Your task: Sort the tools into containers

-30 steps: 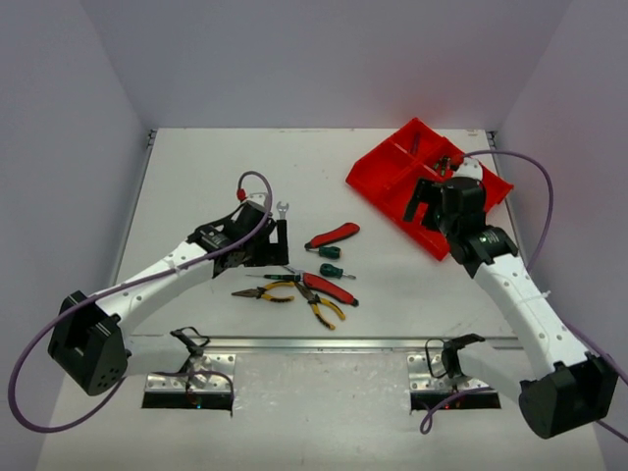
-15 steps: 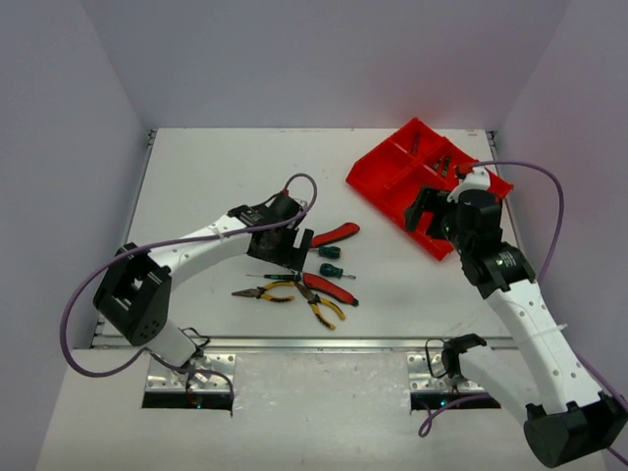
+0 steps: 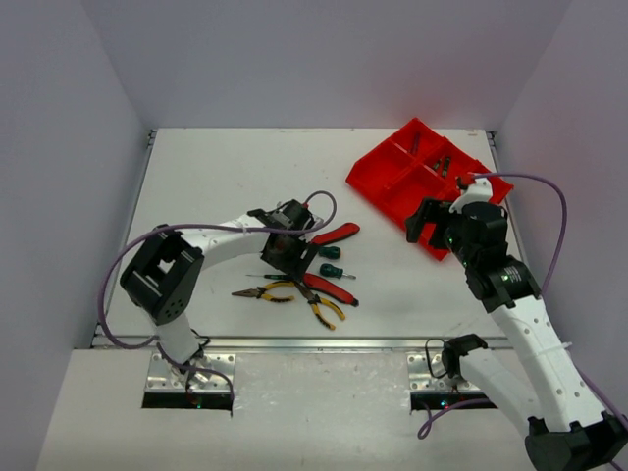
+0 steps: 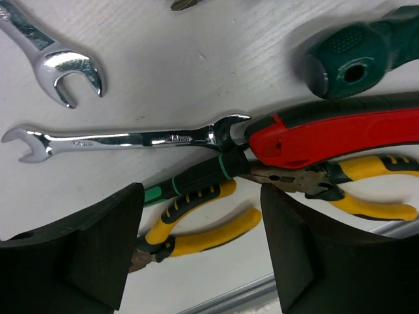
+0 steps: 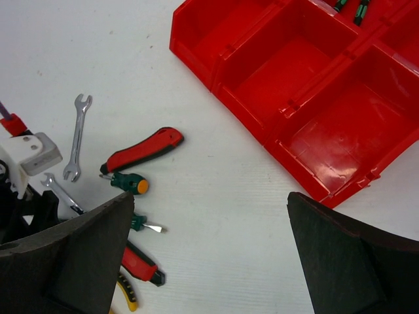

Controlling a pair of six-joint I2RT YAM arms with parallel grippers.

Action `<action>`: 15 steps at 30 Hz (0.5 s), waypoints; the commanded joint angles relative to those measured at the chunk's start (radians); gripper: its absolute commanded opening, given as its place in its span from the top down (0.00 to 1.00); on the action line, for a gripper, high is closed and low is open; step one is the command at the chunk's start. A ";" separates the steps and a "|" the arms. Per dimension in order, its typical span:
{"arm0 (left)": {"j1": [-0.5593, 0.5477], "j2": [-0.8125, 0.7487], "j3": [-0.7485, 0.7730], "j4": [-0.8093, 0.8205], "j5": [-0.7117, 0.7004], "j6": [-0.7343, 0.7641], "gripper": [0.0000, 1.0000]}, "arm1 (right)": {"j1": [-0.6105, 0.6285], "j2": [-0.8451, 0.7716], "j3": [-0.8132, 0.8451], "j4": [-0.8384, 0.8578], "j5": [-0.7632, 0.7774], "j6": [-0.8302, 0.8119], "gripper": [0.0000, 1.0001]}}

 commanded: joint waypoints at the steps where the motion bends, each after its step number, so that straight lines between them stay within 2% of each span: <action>1: -0.011 0.053 0.029 0.037 0.006 0.032 0.38 | 0.001 -0.017 -0.012 0.034 -0.005 -0.020 0.01; 7: -0.011 0.065 0.033 0.059 -0.018 0.016 0.59 | 0.002 -0.017 -0.011 0.035 -0.014 -0.015 0.01; 15: -0.011 0.092 0.024 0.061 -0.063 0.000 0.62 | 0.002 -0.017 -0.013 0.041 -0.017 -0.012 0.01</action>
